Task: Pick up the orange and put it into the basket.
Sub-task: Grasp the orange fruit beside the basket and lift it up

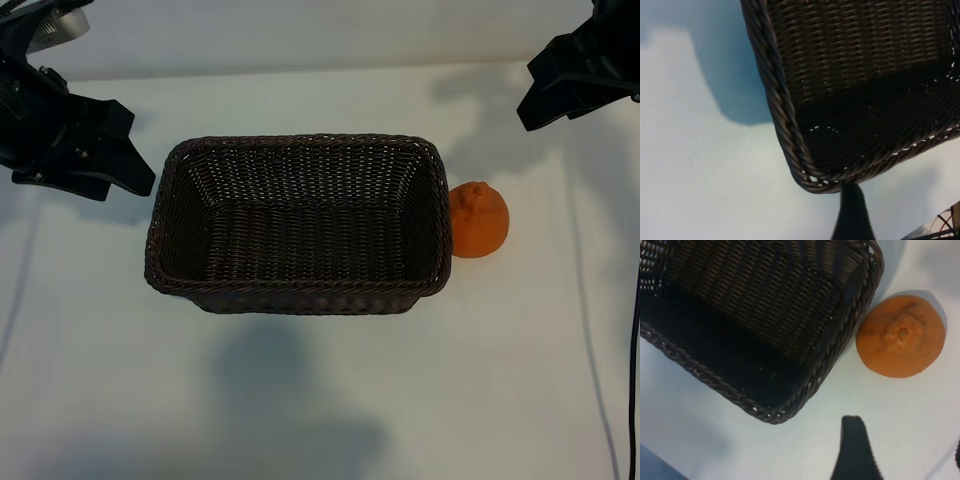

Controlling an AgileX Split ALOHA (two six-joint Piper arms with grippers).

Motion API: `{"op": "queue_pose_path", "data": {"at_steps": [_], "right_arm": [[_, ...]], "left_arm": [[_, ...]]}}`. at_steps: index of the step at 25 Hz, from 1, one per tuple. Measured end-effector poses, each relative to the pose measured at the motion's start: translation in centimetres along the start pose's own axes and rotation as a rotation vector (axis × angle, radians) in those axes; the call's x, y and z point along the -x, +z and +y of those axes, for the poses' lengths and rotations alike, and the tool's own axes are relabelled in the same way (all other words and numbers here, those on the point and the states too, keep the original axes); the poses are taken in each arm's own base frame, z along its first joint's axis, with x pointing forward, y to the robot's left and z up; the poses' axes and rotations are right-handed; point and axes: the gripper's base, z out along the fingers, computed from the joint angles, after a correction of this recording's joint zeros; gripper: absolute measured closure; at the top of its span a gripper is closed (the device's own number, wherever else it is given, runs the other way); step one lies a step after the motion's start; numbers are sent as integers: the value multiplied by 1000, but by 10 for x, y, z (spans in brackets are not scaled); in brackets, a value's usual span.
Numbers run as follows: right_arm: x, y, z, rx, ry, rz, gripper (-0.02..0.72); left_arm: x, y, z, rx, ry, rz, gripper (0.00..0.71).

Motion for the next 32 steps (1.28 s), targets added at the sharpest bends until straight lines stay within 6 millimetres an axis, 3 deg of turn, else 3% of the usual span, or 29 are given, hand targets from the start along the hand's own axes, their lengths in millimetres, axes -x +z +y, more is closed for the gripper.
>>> {"op": "queue_pose_path", "data": {"at_steps": [21, 24, 32], "right_arm": [[-1, 1, -4, -37, -42, 17, 236], [1, 12, -9, -34, -34, 40, 236], [6, 68, -32, -19, -35, 151, 236]], "left_arm": [[-2, -4, -2, 4, 7, -13, 166], [-2, -4, -2, 4, 7, -13, 166], [-2, -4, -2, 4, 7, -13, 166]]}}
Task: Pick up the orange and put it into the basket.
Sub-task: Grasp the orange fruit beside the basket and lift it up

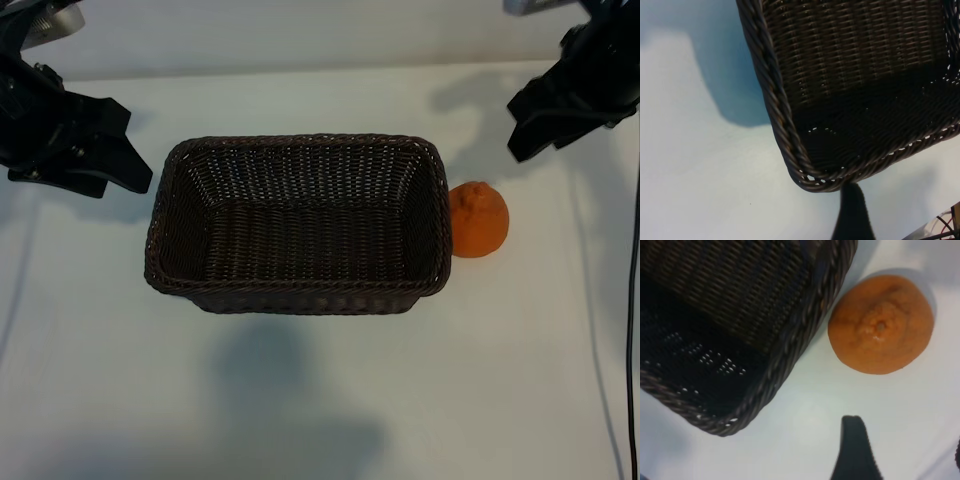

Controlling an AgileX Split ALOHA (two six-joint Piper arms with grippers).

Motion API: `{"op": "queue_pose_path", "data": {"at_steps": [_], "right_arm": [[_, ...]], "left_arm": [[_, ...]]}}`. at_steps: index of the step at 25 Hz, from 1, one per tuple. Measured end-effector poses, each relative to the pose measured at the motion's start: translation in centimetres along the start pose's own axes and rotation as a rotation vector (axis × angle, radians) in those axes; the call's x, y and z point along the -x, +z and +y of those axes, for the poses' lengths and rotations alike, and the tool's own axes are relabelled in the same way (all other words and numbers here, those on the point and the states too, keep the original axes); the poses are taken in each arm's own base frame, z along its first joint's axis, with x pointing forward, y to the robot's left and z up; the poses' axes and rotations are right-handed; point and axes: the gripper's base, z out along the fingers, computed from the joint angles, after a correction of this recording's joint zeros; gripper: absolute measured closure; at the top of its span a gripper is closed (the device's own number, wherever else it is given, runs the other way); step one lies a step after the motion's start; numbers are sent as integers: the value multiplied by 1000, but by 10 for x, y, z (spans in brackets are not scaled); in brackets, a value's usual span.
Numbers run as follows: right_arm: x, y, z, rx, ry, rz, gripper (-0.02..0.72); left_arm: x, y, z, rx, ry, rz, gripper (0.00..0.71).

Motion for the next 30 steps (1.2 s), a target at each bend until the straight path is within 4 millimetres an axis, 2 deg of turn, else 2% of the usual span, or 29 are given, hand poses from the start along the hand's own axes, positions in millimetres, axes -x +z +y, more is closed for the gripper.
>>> {"op": "queue_pose_path", "data": {"at_steps": [4, 15, 22, 30], "right_arm": [[3, 19, -7, 14, -17, 36, 236], [9, 26, -3, 75, -197, -47, 236], [-6, 48, -7, 70, -221, -28, 236], [-2, 54, -13, 4, -249, -106, 236]], "left_arm": [[0, 0, 0, 0, 0, 0, 166], [0, 0, 0, 0, 0, 0, 166], [0, 0, 0, 0, 0, 0, 166], [0, 0, 0, 0, 0, 0, 166]]}}
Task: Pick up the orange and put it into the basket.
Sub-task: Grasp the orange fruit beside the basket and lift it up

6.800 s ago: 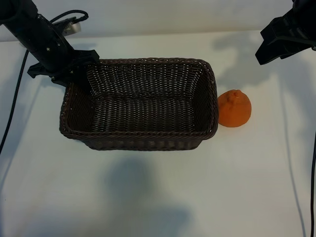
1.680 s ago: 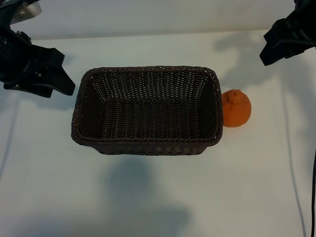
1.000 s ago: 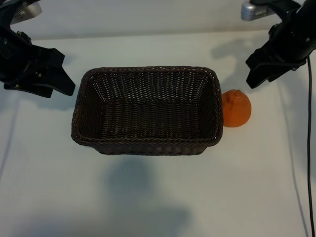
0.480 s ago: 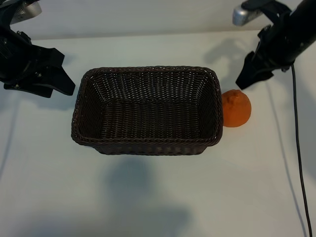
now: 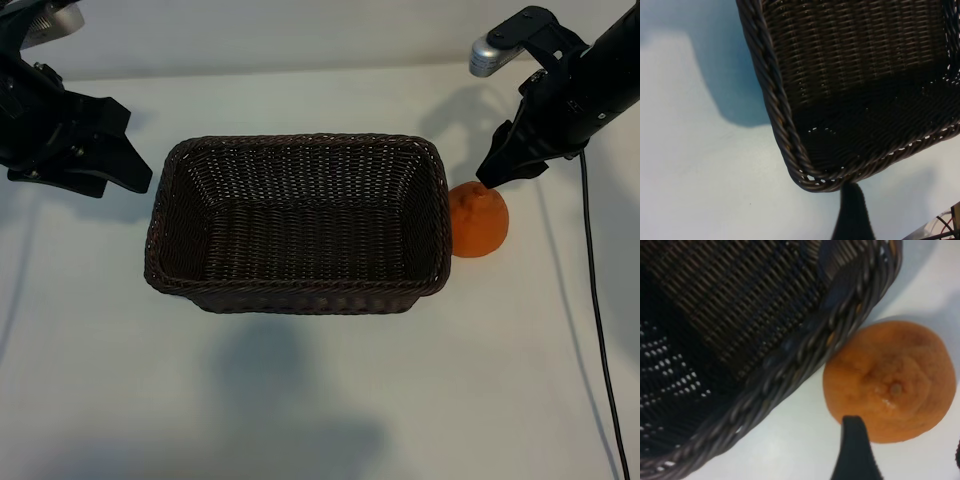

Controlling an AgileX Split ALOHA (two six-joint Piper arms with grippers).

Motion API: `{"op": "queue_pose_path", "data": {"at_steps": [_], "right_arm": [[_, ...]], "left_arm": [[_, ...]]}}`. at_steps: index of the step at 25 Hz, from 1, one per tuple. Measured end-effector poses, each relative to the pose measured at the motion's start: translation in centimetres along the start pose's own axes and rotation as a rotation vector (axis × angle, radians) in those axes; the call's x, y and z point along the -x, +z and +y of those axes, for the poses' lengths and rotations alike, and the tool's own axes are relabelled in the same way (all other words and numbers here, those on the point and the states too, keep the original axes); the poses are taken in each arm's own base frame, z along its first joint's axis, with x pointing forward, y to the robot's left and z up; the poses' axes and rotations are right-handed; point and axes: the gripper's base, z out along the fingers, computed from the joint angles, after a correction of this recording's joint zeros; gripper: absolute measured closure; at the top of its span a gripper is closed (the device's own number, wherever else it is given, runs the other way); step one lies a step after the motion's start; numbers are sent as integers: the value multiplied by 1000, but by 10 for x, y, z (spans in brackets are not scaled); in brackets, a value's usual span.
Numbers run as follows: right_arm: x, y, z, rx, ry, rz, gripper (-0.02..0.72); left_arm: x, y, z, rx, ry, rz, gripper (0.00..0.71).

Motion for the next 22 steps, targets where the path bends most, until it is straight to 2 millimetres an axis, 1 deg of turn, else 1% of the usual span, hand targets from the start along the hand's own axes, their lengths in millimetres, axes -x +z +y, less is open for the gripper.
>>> {"op": "queue_pose_path", "data": {"at_steps": [7, 13, 15, 19, 22], "right_arm": [[-1, 5, -3, -15, -16, -7, 236], [-8, 32, -10, 19, -2, 52, 236], [-9, 35, -11, 23, 2, 59, 236], [-8, 36, -11, 28, 10, 45, 236], [-9, 42, -12, 37, 21, 49, 236]], "left_arm": [[0, 0, 0, 0, 0, 0, 166], [0, 0, 0, 0, 9, 0, 166], [0, 0, 0, 0, 11, 0, 166], [0, 0, 0, 0, 12, 0, 166], [0, 0, 0, 0, 14, 0, 166]]}}
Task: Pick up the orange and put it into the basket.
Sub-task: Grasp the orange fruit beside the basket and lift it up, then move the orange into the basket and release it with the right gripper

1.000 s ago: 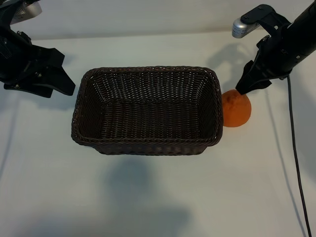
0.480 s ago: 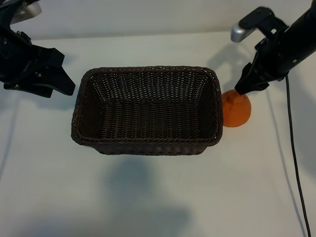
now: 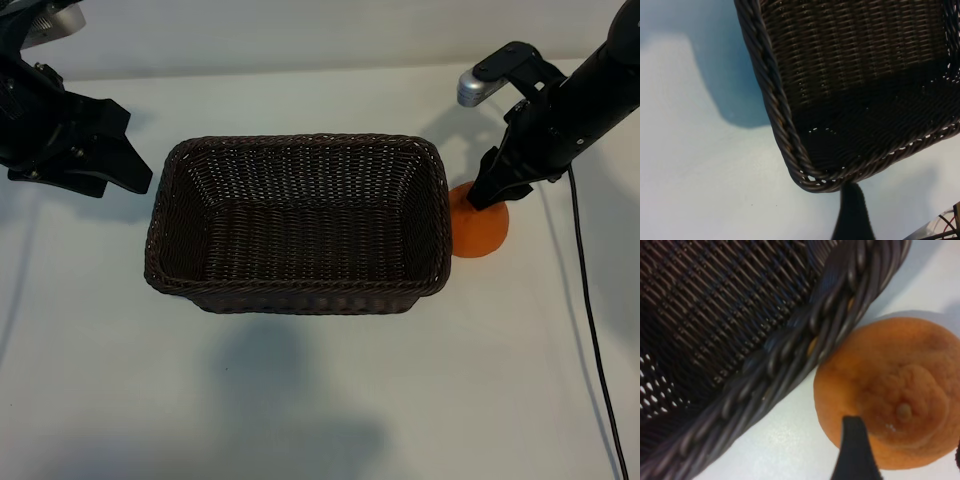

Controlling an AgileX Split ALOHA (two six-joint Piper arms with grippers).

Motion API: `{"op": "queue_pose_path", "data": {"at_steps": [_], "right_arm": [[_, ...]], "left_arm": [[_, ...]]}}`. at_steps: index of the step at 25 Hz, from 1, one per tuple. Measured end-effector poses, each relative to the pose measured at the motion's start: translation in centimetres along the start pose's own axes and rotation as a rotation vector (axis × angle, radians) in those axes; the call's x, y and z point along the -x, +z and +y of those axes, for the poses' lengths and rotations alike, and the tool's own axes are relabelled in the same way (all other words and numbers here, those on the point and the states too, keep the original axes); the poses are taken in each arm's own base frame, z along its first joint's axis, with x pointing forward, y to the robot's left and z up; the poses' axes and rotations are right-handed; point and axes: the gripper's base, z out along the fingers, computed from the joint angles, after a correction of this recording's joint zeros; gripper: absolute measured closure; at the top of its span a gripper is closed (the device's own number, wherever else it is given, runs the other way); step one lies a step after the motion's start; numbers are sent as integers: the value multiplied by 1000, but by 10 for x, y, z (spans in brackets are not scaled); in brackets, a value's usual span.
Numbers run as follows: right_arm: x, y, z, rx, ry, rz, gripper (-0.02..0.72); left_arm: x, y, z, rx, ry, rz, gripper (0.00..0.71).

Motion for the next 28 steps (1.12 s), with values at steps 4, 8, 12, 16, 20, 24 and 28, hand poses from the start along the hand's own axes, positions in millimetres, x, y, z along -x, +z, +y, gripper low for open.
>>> {"op": "queue_pose_path", "data": {"at_steps": [4, 8, 12, 16, 20, 24, 28], "right_arm": [[-2, 9, -3, 9, 11, 14, 236], [-3, 18, -4, 34, 36, 18, 236], [-1, 19, -3, 46, 42, -1, 255], [-1, 19, -3, 45, 42, -2, 449], [-2, 19, -4, 39, 45, 1, 641], [-4, 19, -6, 18, 41, 23, 653], [-1, 13, -6, 24, 45, 59, 653]], "left_arm": [[0, 0, 0, 0, 1, 0, 166], [0, 0, 0, 0, 1, 0, 166], [0, 0, 0, 0, 4, 0, 166], [0, 0, 0, 0, 4, 0, 166], [0, 0, 0, 0, 4, 0, 166], [0, 0, 0, 0, 4, 0, 166], [0, 0, 0, 0, 4, 0, 166]]}}
